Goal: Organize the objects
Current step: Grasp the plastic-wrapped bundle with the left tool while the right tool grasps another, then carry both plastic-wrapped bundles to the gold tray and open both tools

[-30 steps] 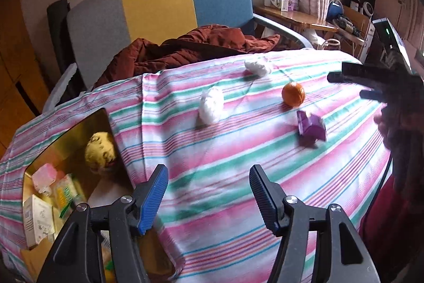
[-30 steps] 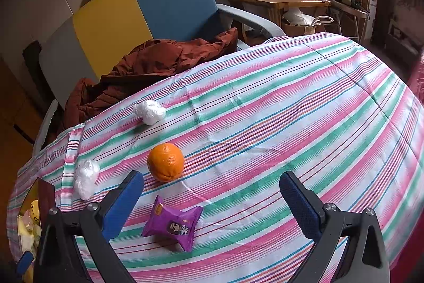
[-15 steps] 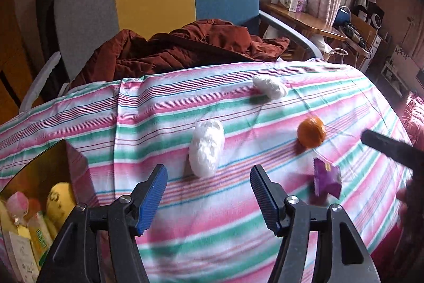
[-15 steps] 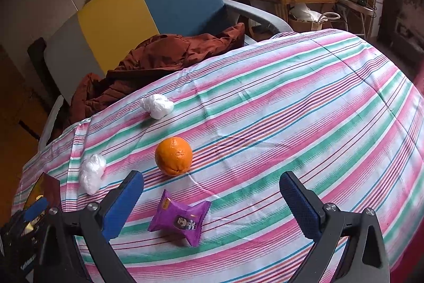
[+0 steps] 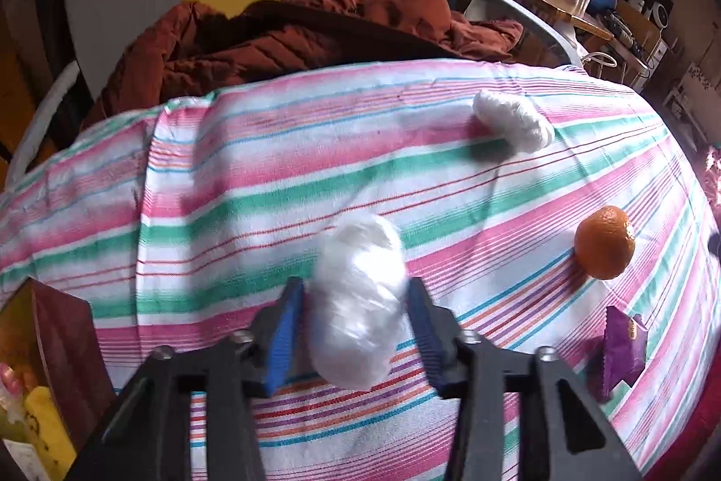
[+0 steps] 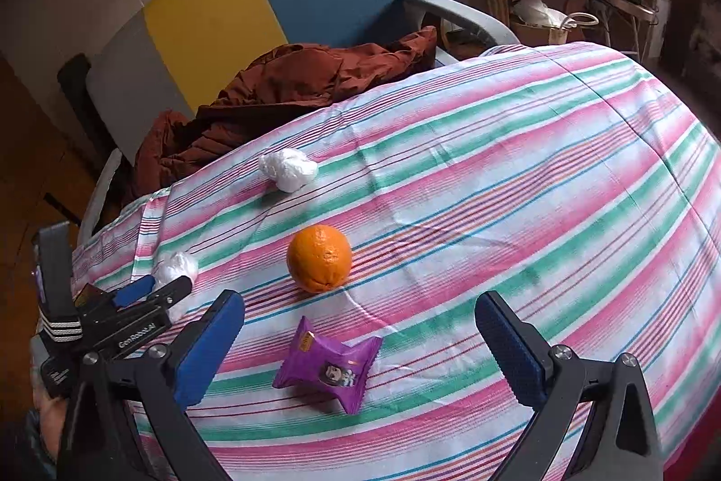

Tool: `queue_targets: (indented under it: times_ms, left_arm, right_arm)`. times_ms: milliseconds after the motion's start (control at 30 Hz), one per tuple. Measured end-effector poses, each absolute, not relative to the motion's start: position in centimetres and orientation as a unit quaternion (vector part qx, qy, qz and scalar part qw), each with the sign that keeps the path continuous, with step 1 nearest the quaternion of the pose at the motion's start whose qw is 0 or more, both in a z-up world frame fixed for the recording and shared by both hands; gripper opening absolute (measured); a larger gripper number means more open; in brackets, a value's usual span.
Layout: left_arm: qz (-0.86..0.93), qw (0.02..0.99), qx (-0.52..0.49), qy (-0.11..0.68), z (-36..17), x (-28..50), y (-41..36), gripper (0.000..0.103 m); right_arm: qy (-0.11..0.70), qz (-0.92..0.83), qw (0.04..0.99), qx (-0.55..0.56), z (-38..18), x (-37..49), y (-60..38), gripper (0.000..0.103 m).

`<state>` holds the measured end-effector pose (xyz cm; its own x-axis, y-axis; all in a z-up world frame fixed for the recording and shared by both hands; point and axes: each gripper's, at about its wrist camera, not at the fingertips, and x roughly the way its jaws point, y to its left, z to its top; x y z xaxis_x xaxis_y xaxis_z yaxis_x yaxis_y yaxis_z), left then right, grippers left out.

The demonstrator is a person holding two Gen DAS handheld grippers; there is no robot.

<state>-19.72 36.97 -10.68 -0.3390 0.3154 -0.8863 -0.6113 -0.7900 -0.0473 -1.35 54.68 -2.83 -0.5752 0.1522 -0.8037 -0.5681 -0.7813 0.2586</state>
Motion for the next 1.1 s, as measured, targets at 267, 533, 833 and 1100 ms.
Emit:
queue_targets:
  times_ms: [267, 533, 833, 1100]
  left_arm:
    - [0.812, 0.296, -0.485, 0.132, -10.2, -19.2, 36.1, 0.035]
    - [0.813, 0.309, -0.482, 0.107, -8.8, -18.4, 34.9, 0.035]
    - [0.816, 0.32, -0.472, 0.092, -6.7, -15.9, 33.4, 0.035]
    - [0.843, 0.311, -0.433, 0.077, -2.6, -12.2, 29.0, 0.035]
  right_arm:
    - [0.135, 0.875, 0.146, -0.442, -2.7, -11.8, 55.0, 0.098]
    - [0.09, 0.843, 0.145, -0.509, -8.2, -20.3, 55.9, 0.079]
    - [0.108, 0.844, 0.137, -0.507, -8.6, -19.3, 55.1, 0.039]
    - [0.118, 0.868, 0.091, -0.474, -4.6, -13.1, 50.4, 0.039]
